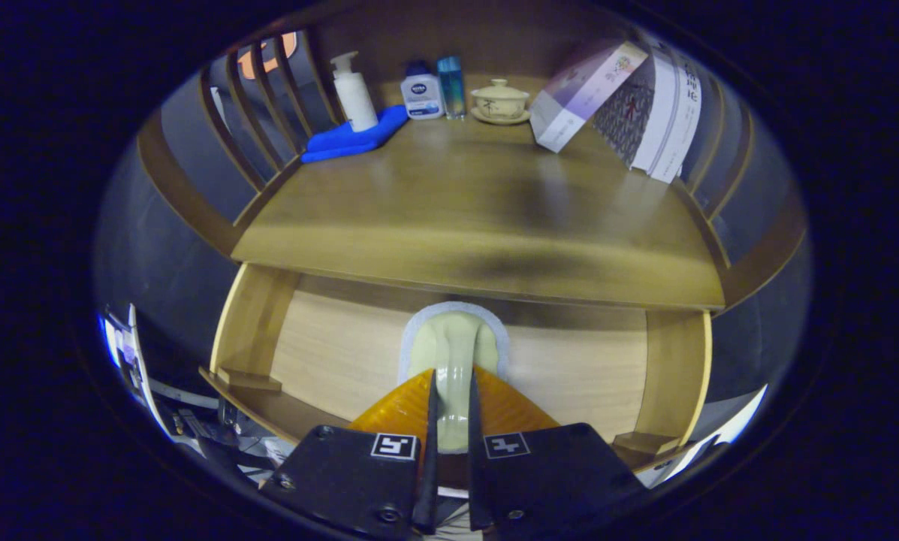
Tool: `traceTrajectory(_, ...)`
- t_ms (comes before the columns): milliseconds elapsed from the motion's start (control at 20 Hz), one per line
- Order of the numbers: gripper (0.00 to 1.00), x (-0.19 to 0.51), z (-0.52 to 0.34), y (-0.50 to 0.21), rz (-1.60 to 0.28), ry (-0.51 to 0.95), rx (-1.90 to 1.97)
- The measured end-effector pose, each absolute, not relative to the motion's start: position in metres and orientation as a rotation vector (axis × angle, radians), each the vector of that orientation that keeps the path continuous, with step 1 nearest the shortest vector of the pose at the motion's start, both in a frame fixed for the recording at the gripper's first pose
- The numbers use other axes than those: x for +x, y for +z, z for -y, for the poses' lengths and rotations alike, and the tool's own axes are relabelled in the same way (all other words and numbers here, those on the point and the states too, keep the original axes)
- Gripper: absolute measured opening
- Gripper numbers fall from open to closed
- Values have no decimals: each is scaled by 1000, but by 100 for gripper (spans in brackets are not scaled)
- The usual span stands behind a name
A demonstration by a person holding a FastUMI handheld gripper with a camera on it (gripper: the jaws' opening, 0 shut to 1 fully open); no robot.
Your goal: Pull open the drawer, take out the items inside it, and place them on the countertop above the cabinet.
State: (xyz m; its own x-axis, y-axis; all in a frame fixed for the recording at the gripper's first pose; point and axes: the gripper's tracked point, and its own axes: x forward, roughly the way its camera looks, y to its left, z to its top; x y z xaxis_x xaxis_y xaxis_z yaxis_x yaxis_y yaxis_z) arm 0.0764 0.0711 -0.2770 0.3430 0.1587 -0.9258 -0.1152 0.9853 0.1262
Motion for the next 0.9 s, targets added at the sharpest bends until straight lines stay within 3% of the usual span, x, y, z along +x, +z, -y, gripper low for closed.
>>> traceTrajectory(400,20,86,-81,-211,-1093,225,40)
traceTrajectory(900,19,157,-73,-182,-1035,132,59)
